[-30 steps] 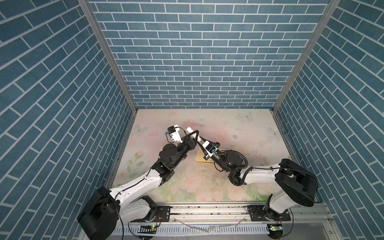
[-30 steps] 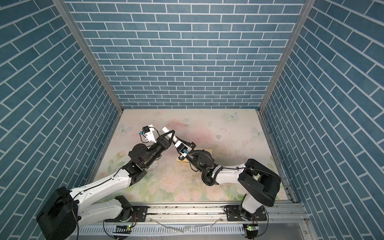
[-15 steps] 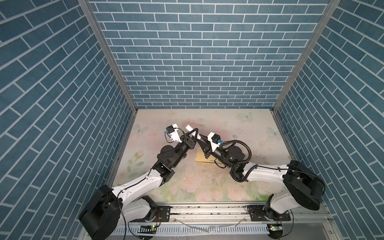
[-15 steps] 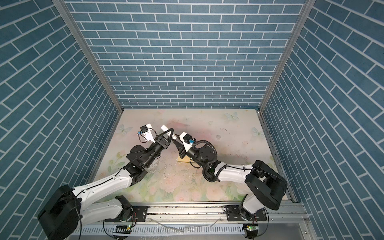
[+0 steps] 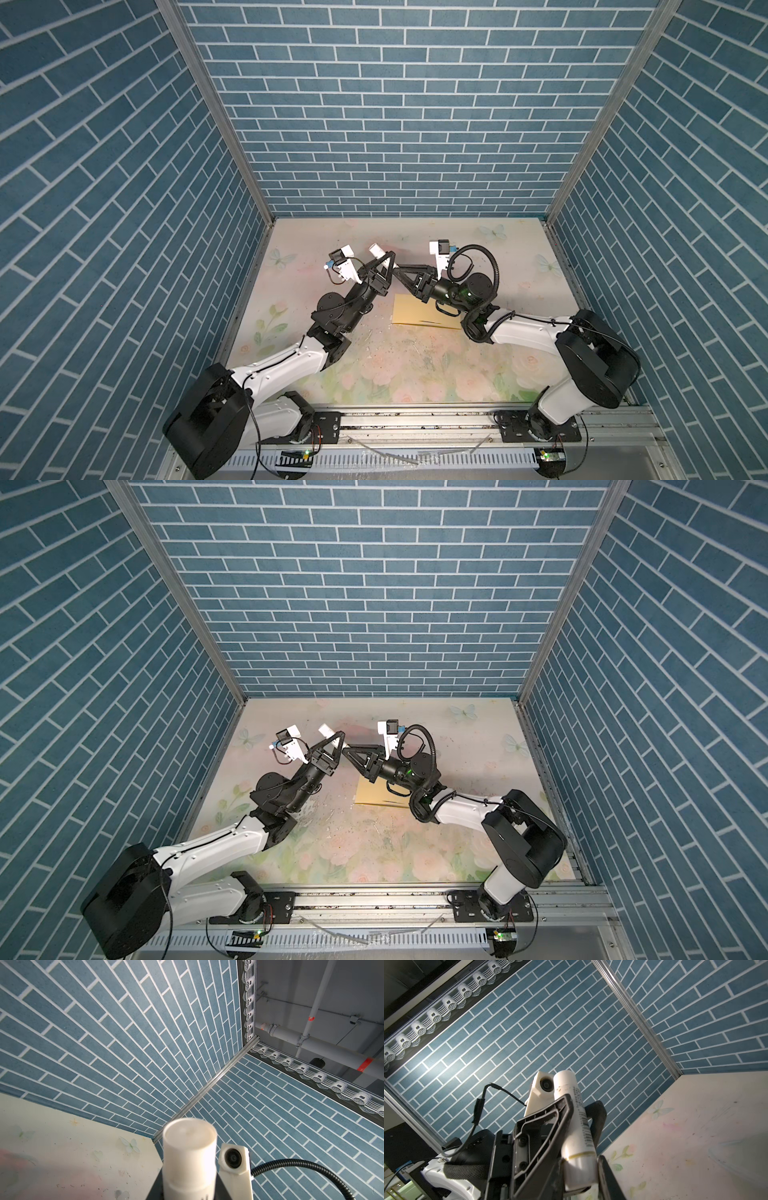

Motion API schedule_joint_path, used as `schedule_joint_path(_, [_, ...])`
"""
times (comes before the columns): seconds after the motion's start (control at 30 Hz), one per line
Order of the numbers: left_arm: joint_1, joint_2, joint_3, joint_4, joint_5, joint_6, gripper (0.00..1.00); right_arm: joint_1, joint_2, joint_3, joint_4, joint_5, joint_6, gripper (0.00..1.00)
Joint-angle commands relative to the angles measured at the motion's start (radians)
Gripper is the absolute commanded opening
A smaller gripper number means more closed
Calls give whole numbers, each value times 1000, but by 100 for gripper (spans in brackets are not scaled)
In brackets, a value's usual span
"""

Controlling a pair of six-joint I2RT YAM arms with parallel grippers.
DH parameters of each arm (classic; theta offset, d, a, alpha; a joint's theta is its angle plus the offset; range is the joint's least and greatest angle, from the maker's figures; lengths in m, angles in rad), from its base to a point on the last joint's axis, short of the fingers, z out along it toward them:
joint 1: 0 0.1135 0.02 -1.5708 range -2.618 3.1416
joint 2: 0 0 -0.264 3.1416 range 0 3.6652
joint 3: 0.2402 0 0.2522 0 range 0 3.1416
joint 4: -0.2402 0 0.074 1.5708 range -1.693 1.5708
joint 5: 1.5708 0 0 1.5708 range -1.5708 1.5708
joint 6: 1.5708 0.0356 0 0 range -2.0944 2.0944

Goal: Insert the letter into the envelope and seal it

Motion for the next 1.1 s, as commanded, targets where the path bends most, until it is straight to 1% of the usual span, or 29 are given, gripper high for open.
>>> schedule_joint_path(0.0, [-15, -15, -19, -52, 40, 15, 0, -37, -57, 50, -7, 121, 13, 24])
schedule_joint_path(0.07, [-15, -29, -9, -105, 16, -15, 0, -30, -131, 23, -124, 170, -175, 41])
schedule_joint_path(0.1, [-15, -37, -4, -127, 9, -24, 0, -22, -168, 8, -181, 205, -275, 46])
schedule_joint_path(0.17, [-15, -51, 0, -152, -3, -38, 0, 11, -247, -21, -304, 311, -518, 56])
schedule_joint_path(0.23, [-16, -66, 1, -171, -13, -55, 0, 62, -292, -61, -332, 435, -738, 61])
schedule_joint_path(0.3, [-15, -77, 3, -194, -22, -71, 0, 107, -306, -111, -264, 514, -906, 65])
schedule_joint_path(0.33, [-15, -82, 6, -204, -24, -77, 0, 127, -305, -132, -226, 541, -985, 65])
schedule_joint_path(0.43, [-15, -89, 6, -209, -28, -105, 0, 178, -278, -170, -149, 600, -1162, 65])
schedule_joint_path(0.53, [-14, -93, 12, -219, -26, -123, 0, 223, -220, -187, -49, 640, -1286, 62])
schedule_joint_path(0.63, [-15, -98, 15, -226, -26, -124, 0, 265, -159, -181, 31, 679, -1368, 59])
schedule_joint_path(0.83, [-15, -96, 16, -229, -23, -131, 0, 300, -83, -144, 94, 717, -1426, 56])
schedule_joint_path(1.07, [-15, -93, 10, -217, -20, -138, 0, 309, -43, -108, 108, 753, -1450, 44])
